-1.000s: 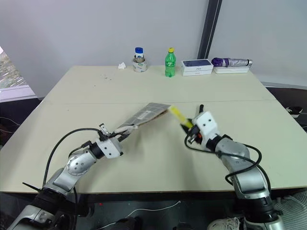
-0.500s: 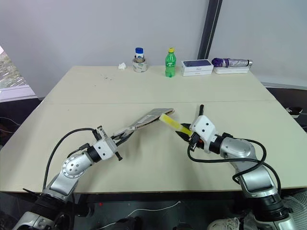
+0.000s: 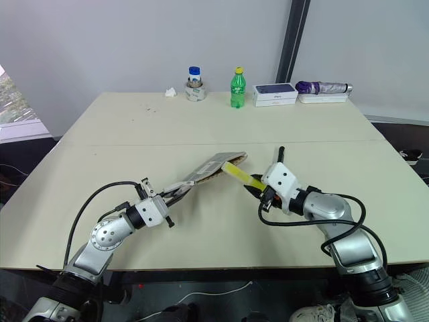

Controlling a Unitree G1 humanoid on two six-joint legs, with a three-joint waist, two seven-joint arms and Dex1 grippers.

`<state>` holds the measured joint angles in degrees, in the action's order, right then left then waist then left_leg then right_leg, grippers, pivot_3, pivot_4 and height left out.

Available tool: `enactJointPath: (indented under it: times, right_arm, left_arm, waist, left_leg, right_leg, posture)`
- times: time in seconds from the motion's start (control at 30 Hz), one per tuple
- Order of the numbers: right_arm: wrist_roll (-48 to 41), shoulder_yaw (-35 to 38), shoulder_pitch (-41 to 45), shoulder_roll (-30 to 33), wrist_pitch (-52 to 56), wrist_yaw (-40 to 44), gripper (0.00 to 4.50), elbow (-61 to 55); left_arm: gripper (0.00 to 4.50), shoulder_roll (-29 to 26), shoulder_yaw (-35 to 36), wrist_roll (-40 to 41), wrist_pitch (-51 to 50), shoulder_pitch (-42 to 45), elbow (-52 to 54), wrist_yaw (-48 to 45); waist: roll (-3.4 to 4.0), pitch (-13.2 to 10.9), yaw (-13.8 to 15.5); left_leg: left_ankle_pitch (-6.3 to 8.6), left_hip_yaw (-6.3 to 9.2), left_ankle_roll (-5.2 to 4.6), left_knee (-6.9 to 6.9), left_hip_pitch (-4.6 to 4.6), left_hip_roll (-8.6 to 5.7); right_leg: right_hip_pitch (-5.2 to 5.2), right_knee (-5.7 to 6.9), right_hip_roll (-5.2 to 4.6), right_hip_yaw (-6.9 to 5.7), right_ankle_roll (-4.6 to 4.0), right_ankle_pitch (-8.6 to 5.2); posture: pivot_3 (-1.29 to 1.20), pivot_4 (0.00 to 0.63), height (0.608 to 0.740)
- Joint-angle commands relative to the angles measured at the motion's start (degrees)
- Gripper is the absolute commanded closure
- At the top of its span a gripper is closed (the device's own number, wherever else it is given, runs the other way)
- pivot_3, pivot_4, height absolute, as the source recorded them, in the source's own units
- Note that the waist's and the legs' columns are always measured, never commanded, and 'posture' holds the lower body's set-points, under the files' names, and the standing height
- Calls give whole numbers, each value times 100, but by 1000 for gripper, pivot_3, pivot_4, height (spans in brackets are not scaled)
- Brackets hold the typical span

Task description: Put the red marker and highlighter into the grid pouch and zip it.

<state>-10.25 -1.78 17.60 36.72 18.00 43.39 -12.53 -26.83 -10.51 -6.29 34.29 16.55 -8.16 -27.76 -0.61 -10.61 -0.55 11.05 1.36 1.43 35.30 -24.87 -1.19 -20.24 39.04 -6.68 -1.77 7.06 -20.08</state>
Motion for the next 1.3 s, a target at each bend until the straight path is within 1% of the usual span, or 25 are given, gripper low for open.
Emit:
enactJointPath:
  times: [0.03, 0.17, 0.27, 0.43, 0.5, 0.6, 0.67, 0.77, 0.83, 1.0, 1.2, 1.27, 1.3]
  right_arm:
    - [152, -94, 157, 73, -270, 81, 3607, -69]
    - [605, -388, 306, 285, -808, 298, 3607, 23]
    - [971, -633, 522, 562, -1274, 567, 3607, 152]
    - [1364, -976, 889, 832, -1973, 972, 3607, 376]
    - [1523, -1133, 1059, 803, -2227, 1054, 3607, 480]
    - [1509, -1294, 1289, 633, -2452, 1187, 3607, 577]
    - [1677, -1439, 1391, 644, -2670, 1289, 3607, 722]
    - [1705, -1555, 1594, 501, -3196, 1320, 3607, 985]
    - [1753, -1601, 1696, 374, -3407, 1267, 3607, 1083]
    - [1747, -1658, 1775, 39, -3528, 1285, 3607, 1100]
    - [2066, -1663, 1680, 31, -3777, 1204, 3607, 1327]
    - [1879, -1557, 1664, 18, -3550, 1299, 2541, 1303]
    - [1860, -1506, 1647, 38, -3516, 1288, 2137, 1267]
  left_arm:
    - [4500, -24, -20, -35, 163, 64, 236, -78]
    - [4500, -71, -95, -123, 236, 80, 228, -222]
    - [4500, -198, -187, -152, 341, 88, 201, -442]
    - [4500, -346, -297, -36, 464, 146, 153, -774]
    - [4500, -370, -335, 11, 501, 183, 154, -917]
    - [4500, -403, -379, 101, 621, 253, 150, -1100]
    - [4500, -466, -420, 217, 690, 301, 146, -1278]
    - [4500, -445, -320, 698, 555, 415, 121, -1487]
    - [4500, -456, -323, 716, 602, 444, 48, -1565]
    - [4500, -374, -294, 1011, 597, 490, -64, -1721]
    - [4500, -336, -229, 1109, 579, 472, -59, -1806]
    - [4500, -370, -215, 1004, 662, 422, -113, -1801]
    - [4500, -370, -198, 993, 656, 395, -121, -1782]
  waist:
    - [0, 0, -4]
    - [0, 0, -2]
    - [0, 0, -3]
    - [0, -1, -7]
    - [0, -1, -5]
    - [-1, -1, -9]
    - [-1, -1, -7]
    - [-1, -1, -8]
    - [-1, -1, -9]
    - [-1, -1, -6]
    - [-1, -1, -8]
    - [-1, -1, -10]
    - [-1, -1, -11]
  left_leg:
    - [0, 0, 0, 0, 0, 0]
    - [0, 0, 0, -1, 0, -1]
    - [0, 0, 0, 1, 0, -2]
    - [0, -1, 0, 0, 0, -1]
    - [0, -1, 0, 1, 0, 0]
    - [0, -1, 0, 2, 0, 0]
    - [0, -1, 0, 2, 0, 0]
    - [0, -1, 0, 2, 0, 1]
    - [0, 0, 1, 2, 0, 1]
    - [-1, -1, 1, 2, 0, 1]
    - [-1, -1, 1, 4, 0, 0]
    - [-1, -1, 1, 3, 0, 0]
    - [-1, -1, 1, 3, 0, 0]
  right_leg:
    - [0, 0, 0, 0, 0, 0]
    - [-1, 0, 0, 0, 0, 0]
    - [-1, 0, 0, 0, 0, 0]
    - [-1, -1, 1, 0, 0, 0]
    - [-1, -1, 1, 0, 0, 0]
    - [0, 0, 1, 0, 0, 0]
    - [-1, 0, 1, 0, 0, 0]
    - [-1, -1, 0, 0, 0, 0]
    - [-1, 0, 1, -1, 0, 0]
    - [-1, 0, 1, 0, 0, 0]
    - [0, 0, 1, -1, 0, 0]
    - [-1, 0, 1, -1, 0, 0]
    - [-1, 0, 1, -1, 0, 0]
  posture:
    - [0, 150, 740]
    - [0, 150, 740]
    - [0, 150, 740]
    - [0, 150, 740]
    - [0, 150, 740]
    - [0, 150, 740]
    - [0, 150, 740]
    - [0, 150, 740]
    - [0, 150, 740]
    - [0, 150, 740]
    - [0, 150, 740]
    - [0, 150, 740]
    - [0, 150, 740]
